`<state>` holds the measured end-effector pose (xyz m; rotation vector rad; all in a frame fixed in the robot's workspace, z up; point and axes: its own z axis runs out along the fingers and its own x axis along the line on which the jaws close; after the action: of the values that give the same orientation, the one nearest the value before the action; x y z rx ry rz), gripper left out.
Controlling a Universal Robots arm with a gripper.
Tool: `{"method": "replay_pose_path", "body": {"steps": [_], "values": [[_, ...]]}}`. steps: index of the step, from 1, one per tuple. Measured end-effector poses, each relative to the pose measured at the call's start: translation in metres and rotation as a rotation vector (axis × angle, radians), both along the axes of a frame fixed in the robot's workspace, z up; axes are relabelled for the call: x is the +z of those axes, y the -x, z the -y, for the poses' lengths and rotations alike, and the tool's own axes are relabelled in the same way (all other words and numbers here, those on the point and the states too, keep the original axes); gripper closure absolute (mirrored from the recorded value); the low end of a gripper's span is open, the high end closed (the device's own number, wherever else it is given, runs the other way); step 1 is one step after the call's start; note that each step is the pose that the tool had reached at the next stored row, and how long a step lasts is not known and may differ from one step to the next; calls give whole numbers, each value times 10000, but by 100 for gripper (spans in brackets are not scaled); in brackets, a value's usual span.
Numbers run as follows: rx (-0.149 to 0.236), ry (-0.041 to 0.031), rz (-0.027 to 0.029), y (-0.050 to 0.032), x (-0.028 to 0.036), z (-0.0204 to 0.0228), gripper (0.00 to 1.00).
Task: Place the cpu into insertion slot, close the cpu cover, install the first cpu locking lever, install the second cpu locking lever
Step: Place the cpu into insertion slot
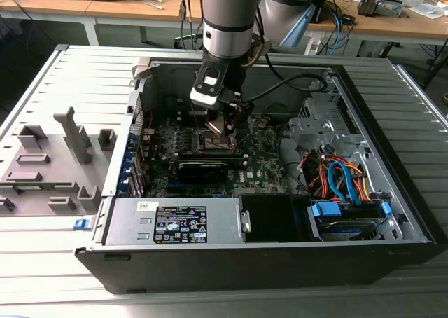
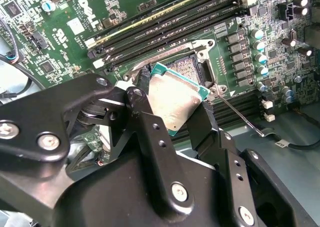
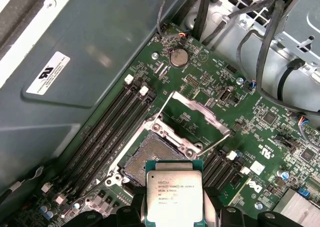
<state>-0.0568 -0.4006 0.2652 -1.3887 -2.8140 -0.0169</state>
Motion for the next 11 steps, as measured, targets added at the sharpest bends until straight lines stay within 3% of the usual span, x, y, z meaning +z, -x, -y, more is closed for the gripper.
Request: {"method": "replay_pose_path", "body": {"steps": [11], "values": [[-182, 7, 0, 0, -3, 0, 46]]}}
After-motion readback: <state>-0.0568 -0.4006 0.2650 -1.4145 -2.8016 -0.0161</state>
